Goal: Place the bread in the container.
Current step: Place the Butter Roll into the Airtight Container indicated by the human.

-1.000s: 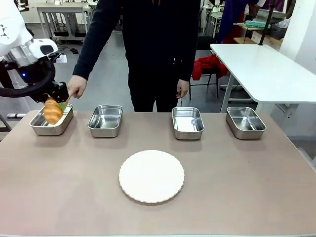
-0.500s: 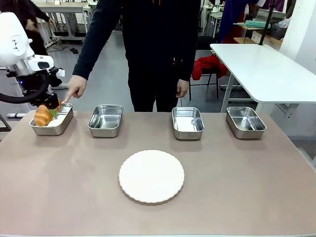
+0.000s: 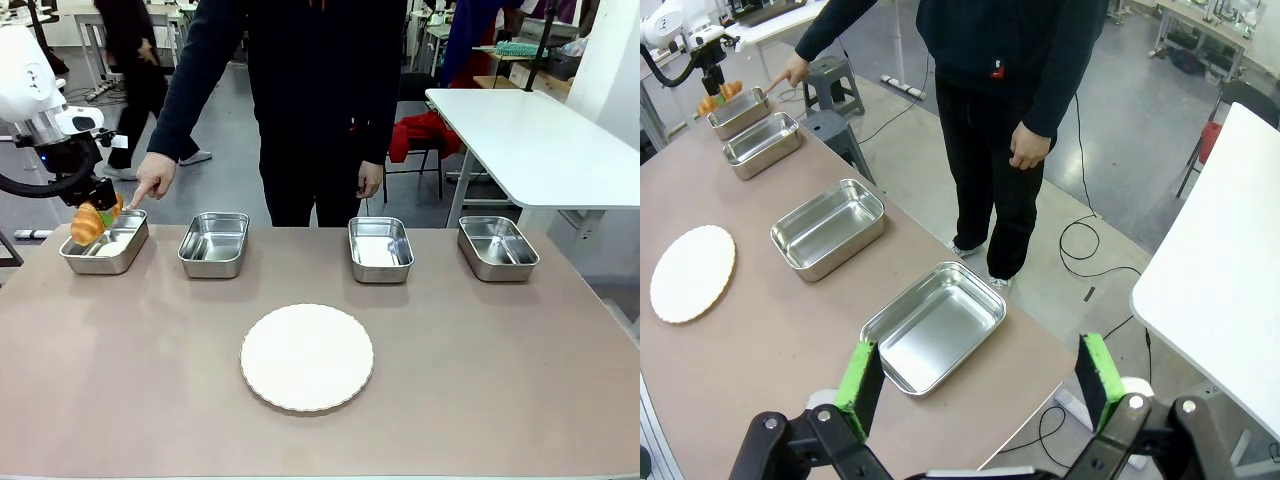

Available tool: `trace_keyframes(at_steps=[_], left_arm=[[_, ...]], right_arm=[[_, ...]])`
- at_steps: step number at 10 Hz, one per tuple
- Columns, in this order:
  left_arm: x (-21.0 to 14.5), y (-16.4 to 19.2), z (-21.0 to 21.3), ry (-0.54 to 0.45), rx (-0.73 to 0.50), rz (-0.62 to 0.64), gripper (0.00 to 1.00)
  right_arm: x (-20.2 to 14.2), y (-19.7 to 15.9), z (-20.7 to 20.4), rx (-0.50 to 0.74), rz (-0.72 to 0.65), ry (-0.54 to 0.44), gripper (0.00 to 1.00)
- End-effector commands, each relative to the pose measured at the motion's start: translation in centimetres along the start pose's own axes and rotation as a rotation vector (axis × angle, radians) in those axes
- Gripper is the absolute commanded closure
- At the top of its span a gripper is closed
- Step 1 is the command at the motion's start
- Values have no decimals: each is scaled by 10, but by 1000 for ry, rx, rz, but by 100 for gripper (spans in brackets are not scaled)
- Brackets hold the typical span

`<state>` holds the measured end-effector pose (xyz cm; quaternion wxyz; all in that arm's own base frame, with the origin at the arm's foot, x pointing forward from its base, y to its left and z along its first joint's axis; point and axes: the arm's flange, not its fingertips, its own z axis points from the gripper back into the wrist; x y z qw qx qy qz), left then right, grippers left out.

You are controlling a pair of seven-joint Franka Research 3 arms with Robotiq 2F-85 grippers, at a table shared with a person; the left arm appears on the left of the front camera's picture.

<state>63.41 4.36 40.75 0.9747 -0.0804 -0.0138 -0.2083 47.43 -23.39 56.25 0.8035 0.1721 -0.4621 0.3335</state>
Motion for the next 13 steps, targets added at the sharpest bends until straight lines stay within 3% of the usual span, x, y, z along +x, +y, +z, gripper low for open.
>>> trace_keyframes(at_steps=[1, 4, 5, 6, 7, 13], left_arm=[[12, 7, 0, 9, -32, -36, 62], [18, 13, -5, 17, -18, -11, 62], [19, 15, -8, 1, -13, -18, 5], [20, 15, -9, 2, -9, -15, 6], [21, 15, -10, -2, -10, -16, 0], [22, 15, -11, -17, -8, -23, 0]], right_arm=[[2, 1, 1, 0, 4, -6, 0], [2, 1, 1, 0, 4, -6, 0], [2, 1, 1, 0, 4, -6, 0], [2, 1, 1, 0, 4, -6, 0], [2, 1, 1, 0, 4, -6, 0], [2, 1, 1, 0, 4, -6, 0]])
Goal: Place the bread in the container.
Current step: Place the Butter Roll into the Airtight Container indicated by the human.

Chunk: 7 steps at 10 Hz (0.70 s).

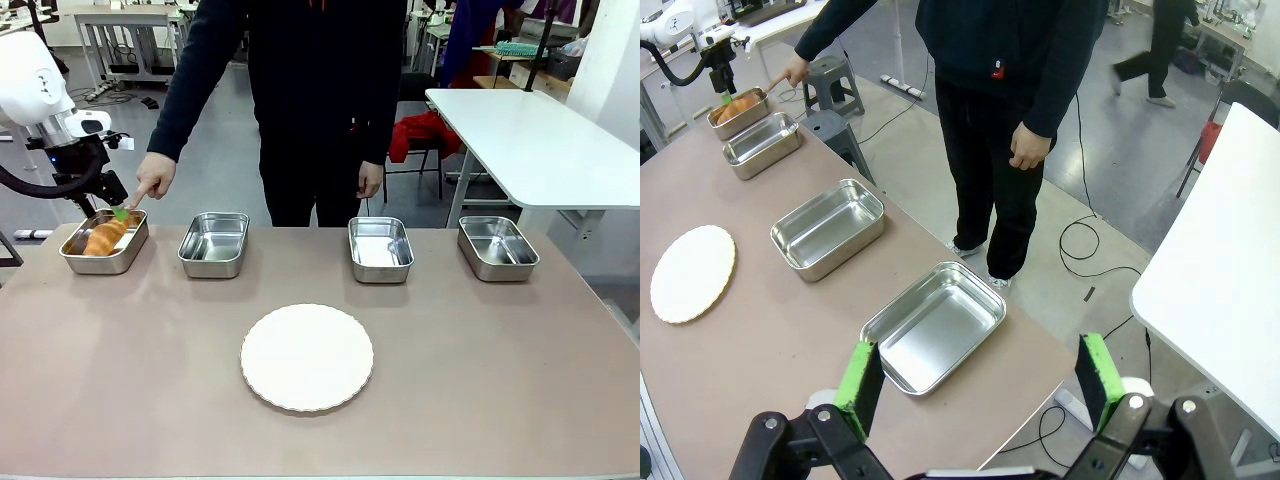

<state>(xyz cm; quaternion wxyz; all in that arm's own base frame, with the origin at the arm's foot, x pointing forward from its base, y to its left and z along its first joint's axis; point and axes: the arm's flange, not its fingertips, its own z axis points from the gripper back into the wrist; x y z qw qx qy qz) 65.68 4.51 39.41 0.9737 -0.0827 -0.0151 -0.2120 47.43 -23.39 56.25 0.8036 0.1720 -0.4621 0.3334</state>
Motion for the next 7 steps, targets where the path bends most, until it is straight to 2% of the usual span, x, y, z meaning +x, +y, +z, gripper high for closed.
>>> trace_keyframes(at_steps=[1, 2, 3, 4, 7], left_arm=[[2, 2, 3, -16, -1, -21, 0], [4, 1, 6, -35, 1, 19, 0], [4, -4, 7, 31, -25, 26, 1], [1, 0, 1, -8, 4, 2, 1], [1, 0, 1, -8, 4, 2, 1]], right_arm=[[2, 1, 1, 1, 4, -6, 0], [2, 1, 1, 1, 4, -6, 0], [2, 1, 1, 1, 4, -6, 0], [2, 1, 1, 1, 4, -6, 0], [2, 1, 1, 1, 4, -6, 0]])
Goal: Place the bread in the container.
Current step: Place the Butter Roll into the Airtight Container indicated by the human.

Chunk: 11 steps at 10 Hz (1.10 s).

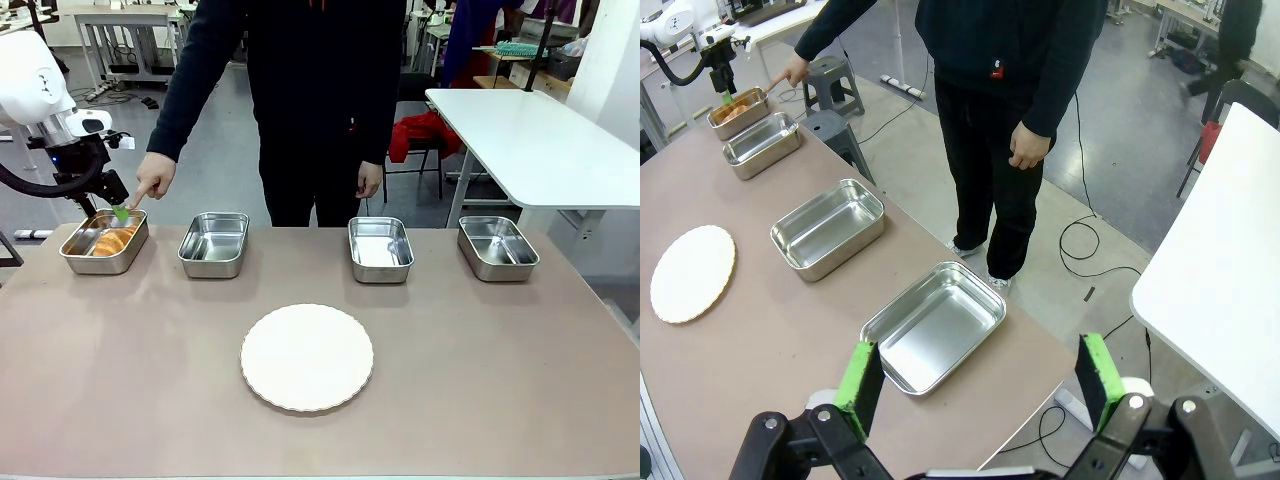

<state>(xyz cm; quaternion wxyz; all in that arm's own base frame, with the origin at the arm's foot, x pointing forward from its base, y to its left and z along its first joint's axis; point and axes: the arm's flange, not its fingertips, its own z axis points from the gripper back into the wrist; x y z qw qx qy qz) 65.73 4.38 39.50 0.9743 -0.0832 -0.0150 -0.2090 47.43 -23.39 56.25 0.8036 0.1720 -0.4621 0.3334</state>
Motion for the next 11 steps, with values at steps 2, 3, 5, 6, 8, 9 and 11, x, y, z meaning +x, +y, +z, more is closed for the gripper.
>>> trace_keyframes(at_steps=[2, 3, 5, 6, 8, 9, 11], left_arm=[[0, 0, 0, 0, 0, 0, 1], [-17, -14, 17, -75, 81, 45, 1], [-54, -45, 43, -149, 152, 53, 1], [-75, -60, 54, -195, 205, 51, 1], [-119, -92, 68, -278, 241, 16, 1], [-146, -108, 72, -313, 241, 43, 1], [-184, -132, 63, -382, 263, 66, 1]], right_arm=[[2, 1, 1, 1, 4, -6, 0], [2, 1, 1, 1, 4, -6, 0], [2, 1, 1, 1, 4, -6, 0], [2, 1, 1, 1, 4, -6, 0], [2, 1, 1, 1, 4, -6, 0], [2, 1, 1, 1, 4, -6, 0], [2, 1, 1, 1, 4, -6, 0]])
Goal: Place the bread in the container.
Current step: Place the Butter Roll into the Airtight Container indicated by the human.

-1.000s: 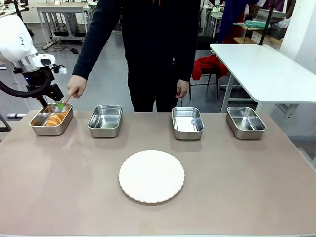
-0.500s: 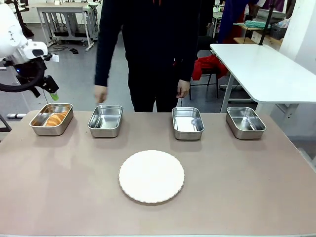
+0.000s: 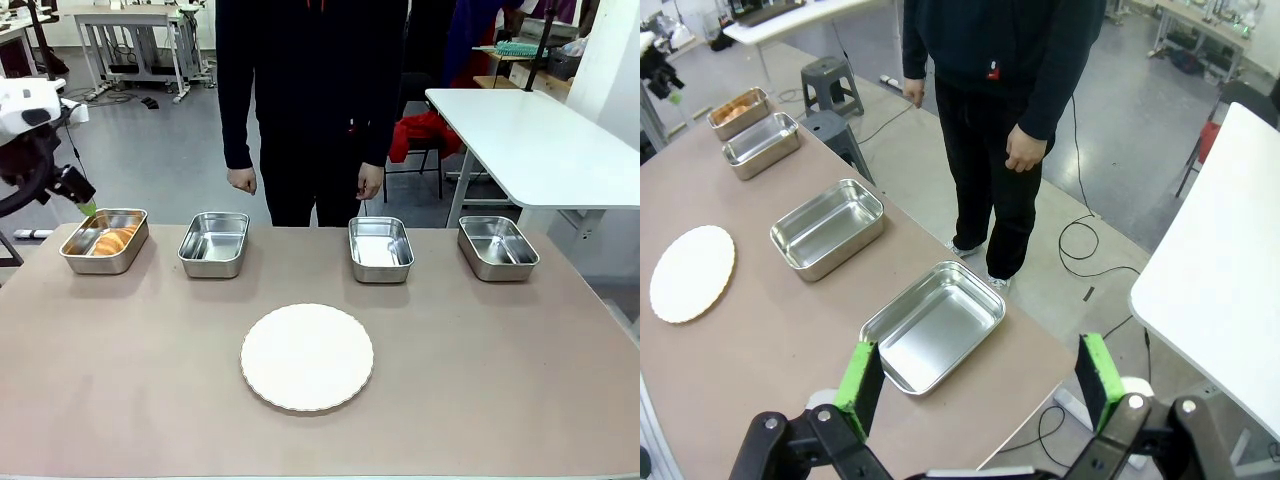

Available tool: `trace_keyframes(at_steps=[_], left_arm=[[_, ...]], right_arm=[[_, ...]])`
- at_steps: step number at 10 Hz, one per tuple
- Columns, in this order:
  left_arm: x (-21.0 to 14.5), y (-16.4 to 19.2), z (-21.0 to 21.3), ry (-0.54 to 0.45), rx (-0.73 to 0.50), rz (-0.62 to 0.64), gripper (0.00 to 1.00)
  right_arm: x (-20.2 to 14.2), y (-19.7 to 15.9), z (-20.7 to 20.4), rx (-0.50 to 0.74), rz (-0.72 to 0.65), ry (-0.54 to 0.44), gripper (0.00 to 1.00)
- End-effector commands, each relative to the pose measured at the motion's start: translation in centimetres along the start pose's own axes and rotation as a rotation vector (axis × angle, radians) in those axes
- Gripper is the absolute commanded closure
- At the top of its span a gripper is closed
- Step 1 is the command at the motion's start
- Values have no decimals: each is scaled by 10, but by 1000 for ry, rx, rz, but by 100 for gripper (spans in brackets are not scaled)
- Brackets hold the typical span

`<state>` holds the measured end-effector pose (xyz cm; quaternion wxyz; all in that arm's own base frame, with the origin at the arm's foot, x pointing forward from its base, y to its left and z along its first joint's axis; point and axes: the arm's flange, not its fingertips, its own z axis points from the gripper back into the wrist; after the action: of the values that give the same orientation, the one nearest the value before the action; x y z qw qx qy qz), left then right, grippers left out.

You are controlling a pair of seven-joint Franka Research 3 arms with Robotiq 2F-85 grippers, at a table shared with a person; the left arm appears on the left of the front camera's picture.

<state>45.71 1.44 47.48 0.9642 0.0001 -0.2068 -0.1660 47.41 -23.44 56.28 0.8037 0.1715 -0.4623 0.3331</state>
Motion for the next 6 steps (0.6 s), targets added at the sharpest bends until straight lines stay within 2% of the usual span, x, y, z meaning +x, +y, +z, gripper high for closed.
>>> trace_keyframes(at_steps=[1, 3, 5, 6], left_arm=[[-38, -25, 4, -48, 2, 12, 1], [-64, -48, 4, -48, -13, 9, 1], [-73, -54, -2, -23, -29, 40, 1], [-73, -49, -4, -30, 13, 91, 1]], right_arm=[[2, 1, 0, 2, 4, -6, 0], [2, 1, 0, 2, 4, -6, 0], [2, 1, 0, 2, 4, -6, 0], [2, 1, 0, 2, 4, -6, 0]])
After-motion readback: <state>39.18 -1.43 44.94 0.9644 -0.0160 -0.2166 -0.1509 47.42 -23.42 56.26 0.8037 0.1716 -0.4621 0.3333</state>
